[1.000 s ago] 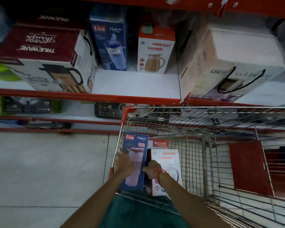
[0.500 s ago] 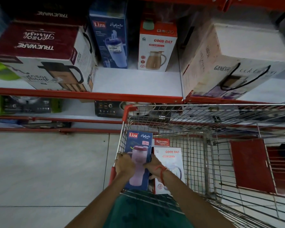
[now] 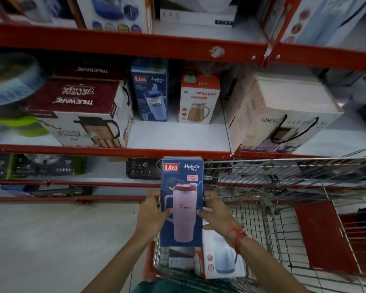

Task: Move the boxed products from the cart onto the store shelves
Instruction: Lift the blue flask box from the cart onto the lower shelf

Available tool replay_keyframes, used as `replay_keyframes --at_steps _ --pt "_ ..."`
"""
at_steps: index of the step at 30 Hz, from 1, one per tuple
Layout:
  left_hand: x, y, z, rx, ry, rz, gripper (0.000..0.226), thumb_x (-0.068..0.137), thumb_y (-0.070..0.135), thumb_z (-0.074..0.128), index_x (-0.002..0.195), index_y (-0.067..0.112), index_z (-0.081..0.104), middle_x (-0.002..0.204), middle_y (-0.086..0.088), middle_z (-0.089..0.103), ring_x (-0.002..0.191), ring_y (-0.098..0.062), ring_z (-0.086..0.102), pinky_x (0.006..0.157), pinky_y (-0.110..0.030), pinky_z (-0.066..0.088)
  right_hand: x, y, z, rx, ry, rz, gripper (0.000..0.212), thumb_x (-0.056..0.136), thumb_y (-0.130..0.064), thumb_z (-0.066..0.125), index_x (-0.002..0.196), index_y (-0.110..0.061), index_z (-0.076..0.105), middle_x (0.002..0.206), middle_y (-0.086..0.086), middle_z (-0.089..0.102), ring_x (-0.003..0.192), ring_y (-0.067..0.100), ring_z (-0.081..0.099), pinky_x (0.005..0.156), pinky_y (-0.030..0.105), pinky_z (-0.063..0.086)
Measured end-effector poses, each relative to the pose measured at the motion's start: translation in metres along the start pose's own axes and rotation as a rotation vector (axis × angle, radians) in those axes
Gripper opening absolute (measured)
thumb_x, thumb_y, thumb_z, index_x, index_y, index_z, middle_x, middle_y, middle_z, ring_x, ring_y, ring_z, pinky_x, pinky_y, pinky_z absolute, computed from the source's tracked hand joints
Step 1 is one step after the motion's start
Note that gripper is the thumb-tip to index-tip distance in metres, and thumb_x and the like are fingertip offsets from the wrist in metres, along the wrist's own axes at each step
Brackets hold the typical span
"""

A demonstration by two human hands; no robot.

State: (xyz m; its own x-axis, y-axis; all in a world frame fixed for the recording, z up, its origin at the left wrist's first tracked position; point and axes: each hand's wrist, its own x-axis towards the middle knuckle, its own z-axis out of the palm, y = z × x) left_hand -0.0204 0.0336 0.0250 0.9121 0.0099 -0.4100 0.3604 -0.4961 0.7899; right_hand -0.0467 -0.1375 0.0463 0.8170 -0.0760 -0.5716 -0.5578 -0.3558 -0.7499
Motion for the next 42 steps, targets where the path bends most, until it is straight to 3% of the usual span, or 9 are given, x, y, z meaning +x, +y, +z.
replay_keyframes --at_steps 3,6,11,13,26,32,35,37,42 --pt "0.012 0.018 -0.017 -0.042 0.051 0.1 0.04 0.078 0.005 0.07 0.104 0.016 0.042 0.101 0.0 0.063 0.099 -0.023 0.065 0.084 -0.035 0.056 0.012 -0.03 -0.001 -0.116 0.127 -0.127 0.041 0.087 -0.007 0.064 0.119 -0.015 0.04 0.116 0.002 0.065 0.106 0.025 0.064 0.089 0.042 0.057" --pt "0.039 0.039 -0.041 -0.087 0.126 0.171 0.045 0.075 0.003 0.073 0.105 0.015 0.041 0.109 -0.006 0.066 0.1 -0.023 0.065 0.086 -0.046 0.057 0.029 -0.071 -0.002 -0.205 0.259 -0.253 0.043 0.085 -0.01 0.067 0.117 -0.014 0.039 0.112 0.007 0.067 0.099 0.026 0.067 0.082 0.037 0.058" --pt "0.096 0.067 -0.078 0.012 0.352 0.299 0.05 0.069 0.001 0.077 0.102 0.008 0.041 0.099 -0.013 0.069 0.087 -0.026 0.068 0.075 -0.04 0.058 0.082 -0.132 0.009 -0.277 0.418 -0.385 0.037 0.082 -0.011 0.071 0.108 -0.01 0.044 0.111 0.009 0.07 0.094 0.027 0.069 0.083 0.043 0.059" --pt "0.119 0.076 -0.089 0.054 0.397 0.308 0.049 0.07 -0.001 0.075 0.106 0.002 0.041 0.099 -0.018 0.069 0.088 -0.032 0.067 0.071 -0.035 0.052 0.105 -0.151 0.018 -0.301 0.459 -0.394 0.039 0.081 -0.012 0.072 0.11 -0.007 0.046 0.11 0.012 0.07 0.097 0.03 0.068 0.086 0.041 0.057" --pt "0.204 0.08 -0.098 0.171 0.38 0.177 0.046 0.08 0.001 0.065 0.115 -0.002 0.036 0.115 -0.03 0.063 0.103 -0.044 0.063 0.084 -0.05 0.053 0.188 -0.176 0.039 -0.313 0.471 -0.302 0.042 0.085 -0.011 0.068 0.117 -0.001 0.044 0.113 0.018 0.067 0.102 0.035 0.065 0.086 0.038 0.054" --pt "0.202 0.061 -0.088 0.155 0.358 0.178 0.04 0.082 0.003 0.063 0.114 -0.001 0.041 0.106 -0.027 0.067 0.099 -0.043 0.063 0.081 -0.047 0.051 0.189 -0.147 0.03 -0.211 0.397 -0.391 0.036 0.084 -0.007 0.068 0.114 -0.004 0.049 0.115 0.015 0.067 0.102 0.03 0.067 0.088 0.041 0.058" --pt "0.18 0.038 -0.056 0.154 0.456 0.209 0.052 0.08 0.001 0.063 0.127 -0.002 0.04 0.124 -0.024 0.054 0.117 -0.037 0.051 0.098 -0.042 0.044 0.175 -0.106 0.028 -0.173 0.462 -0.436 0.026 0.086 -0.003 0.064 0.109 -0.008 0.053 0.101 0.009 0.069 0.088 0.021 0.069 0.074 0.027 0.057" --pt "0.158 0.027 -0.028 0.112 0.507 0.226 0.056 0.079 -0.003 0.061 0.13 -0.004 0.038 0.128 -0.024 0.046 0.119 -0.036 0.045 0.102 -0.042 0.041 0.163 -0.068 0.025 -0.222 0.498 -0.446 0.024 0.084 0.0 0.063 0.105 -0.009 0.056 0.09 0.007 0.068 0.076 0.021 0.066 0.066 0.027 0.054" --pt "0.111 -0.013 0.045 0.151 0.243 0.217 0.05 0.08 -0.001 0.06 0.127 0.001 0.043 0.123 -0.02 0.05 0.111 -0.032 0.05 0.096 -0.04 0.045 0.135 0.037 0.013 -0.511 0.399 -0.178 0.036 0.088 -0.011 0.06 0.122 -0.001 0.054 0.123 0.02 0.055 0.113 0.036 0.052 0.097 0.04 0.046"
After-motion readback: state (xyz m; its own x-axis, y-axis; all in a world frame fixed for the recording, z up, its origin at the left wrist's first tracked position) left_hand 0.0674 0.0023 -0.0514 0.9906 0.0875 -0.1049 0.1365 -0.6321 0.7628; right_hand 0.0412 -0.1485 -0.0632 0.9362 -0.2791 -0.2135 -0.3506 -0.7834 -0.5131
